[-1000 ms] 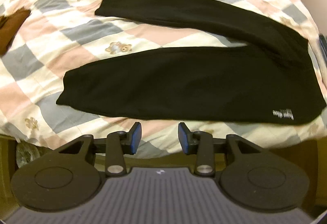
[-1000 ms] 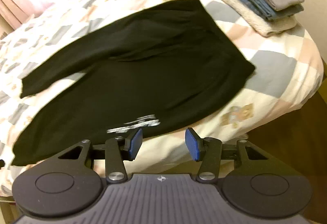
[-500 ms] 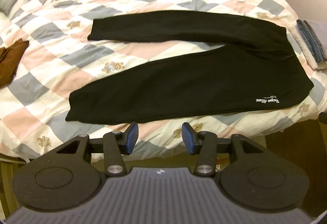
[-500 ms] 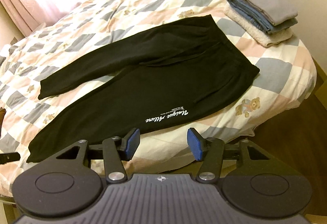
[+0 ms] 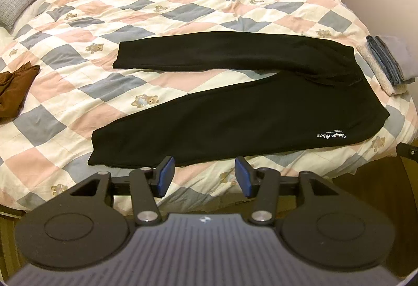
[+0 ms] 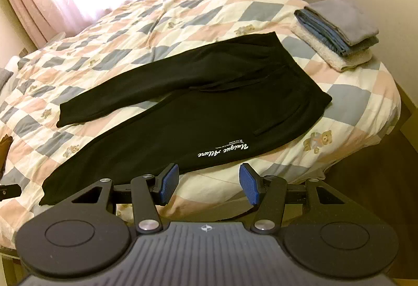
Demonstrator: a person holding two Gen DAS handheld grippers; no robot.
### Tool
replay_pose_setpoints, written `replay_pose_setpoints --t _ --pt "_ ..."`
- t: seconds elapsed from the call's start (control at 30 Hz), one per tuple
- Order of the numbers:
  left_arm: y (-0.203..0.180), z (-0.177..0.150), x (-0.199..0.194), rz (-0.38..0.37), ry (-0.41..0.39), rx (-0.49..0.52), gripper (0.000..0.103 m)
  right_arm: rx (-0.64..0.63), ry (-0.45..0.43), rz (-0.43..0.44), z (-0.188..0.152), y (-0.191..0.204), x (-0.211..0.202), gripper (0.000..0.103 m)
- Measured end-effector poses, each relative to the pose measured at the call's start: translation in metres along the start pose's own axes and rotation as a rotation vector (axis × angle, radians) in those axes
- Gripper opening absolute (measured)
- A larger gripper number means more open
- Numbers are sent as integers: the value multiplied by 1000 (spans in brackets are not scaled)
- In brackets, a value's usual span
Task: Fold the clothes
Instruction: 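Release the trousers and raise both grippers above the flattened trousers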
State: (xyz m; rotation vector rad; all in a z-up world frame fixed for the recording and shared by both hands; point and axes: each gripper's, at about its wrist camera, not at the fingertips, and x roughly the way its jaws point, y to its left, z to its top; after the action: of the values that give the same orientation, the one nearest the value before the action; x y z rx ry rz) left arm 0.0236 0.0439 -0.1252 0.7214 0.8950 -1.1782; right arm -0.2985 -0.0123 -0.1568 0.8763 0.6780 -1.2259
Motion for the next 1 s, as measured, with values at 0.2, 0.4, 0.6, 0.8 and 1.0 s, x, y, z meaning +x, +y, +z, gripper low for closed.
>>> replay_pose_setpoints --t 0.2,0.4,0.6,0.8,1.0 --pt "-3 -4 3 -6 13 15 47 -16 -10 -5 0 1 -1 56" --pt "-7 2 9 -5 5 28 49 6 -37 -6 1 -5 -5 56" --pt "-13 17 22 -2 -2 25 49 34 -43 3 0 -17 3 56" --pt "-19 31 36 1 -8 21 49 62 -32 27 12 -38 25 55" --pt "-34 68 65 35 4 -18 51 46 -1 66 55 -73 60 38"
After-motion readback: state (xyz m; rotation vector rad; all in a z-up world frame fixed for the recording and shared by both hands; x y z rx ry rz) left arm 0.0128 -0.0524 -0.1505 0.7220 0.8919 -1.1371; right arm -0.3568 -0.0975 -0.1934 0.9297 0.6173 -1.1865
